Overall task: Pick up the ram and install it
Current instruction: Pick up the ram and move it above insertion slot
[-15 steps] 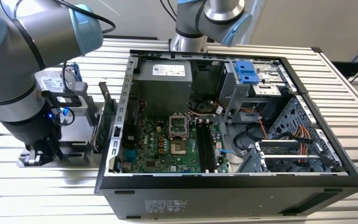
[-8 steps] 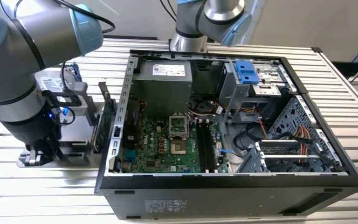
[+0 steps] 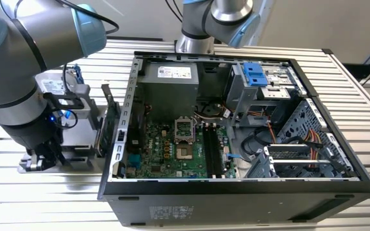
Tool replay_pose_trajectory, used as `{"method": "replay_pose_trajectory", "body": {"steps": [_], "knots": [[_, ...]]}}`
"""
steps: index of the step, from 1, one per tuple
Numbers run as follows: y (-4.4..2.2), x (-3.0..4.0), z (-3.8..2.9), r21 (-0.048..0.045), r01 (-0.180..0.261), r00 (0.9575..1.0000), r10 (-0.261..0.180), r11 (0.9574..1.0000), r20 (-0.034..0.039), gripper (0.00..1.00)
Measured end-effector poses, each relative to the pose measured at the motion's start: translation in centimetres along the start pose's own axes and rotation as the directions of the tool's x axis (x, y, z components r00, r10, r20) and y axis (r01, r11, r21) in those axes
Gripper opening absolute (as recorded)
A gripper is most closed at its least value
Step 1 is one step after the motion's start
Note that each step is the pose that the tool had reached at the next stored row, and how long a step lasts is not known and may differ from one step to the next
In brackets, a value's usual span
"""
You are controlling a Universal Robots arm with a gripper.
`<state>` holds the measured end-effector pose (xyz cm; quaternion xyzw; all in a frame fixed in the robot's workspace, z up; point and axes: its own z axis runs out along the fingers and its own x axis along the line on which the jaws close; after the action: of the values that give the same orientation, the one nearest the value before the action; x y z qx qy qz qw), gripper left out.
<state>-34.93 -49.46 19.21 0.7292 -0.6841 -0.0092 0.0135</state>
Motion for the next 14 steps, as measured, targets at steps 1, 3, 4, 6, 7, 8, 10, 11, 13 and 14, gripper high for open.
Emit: {"method": "replay_pose_trajectory", "body": {"steps": [1, 3, 4, 6, 7, 8, 10, 11, 13, 14], "knots": [[0.00, 0.00, -0.06, 0.0000, 0.000, 1.0000, 0.000, 1.0000, 0.0000, 0.00], [0.01, 0.00, -0.20, -0.0001, 0.000, 1.0000, 0.000, 1.0000, 0.0000, 0.00], [0.01, 0.00, -0.28, -0.0001, 0.000, 1.0000, 0.000, 1.0000, 0.0000, 0.00], [0.02, 0.00, -0.46, -0.0001, 0.000, 1.0000, 0.000, 1.0000, 0.0000, 0.00], [0.02, 0.00, -0.57, 0.0000, 0.000, 1.0000, 0.000, 1.0000, 0.0001, 0.00], [0.03, 0.00, -0.67, -0.0001, 0.000, 1.0000, 0.000, 1.0000, 0.0000, 0.00], [0.03, 0.00, -0.83, -0.0001, 0.000, 1.0000, 0.000, 1.0000, 0.0000, 0.00], [0.03, 0.00, -0.90, 0.0000, 0.000, 1.0000, 0.000, 1.0000, 0.0000, 0.00], [0.04, 0.00, -1.08, -0.0002, 0.000, 1.0000, 0.000, 1.0000, 0.0000, 0.00], [0.04, 0.00, -1.18, -0.0001, 0.000, 1.0000, 0.000, 1.0000, 0.0000, 0.00]]}}
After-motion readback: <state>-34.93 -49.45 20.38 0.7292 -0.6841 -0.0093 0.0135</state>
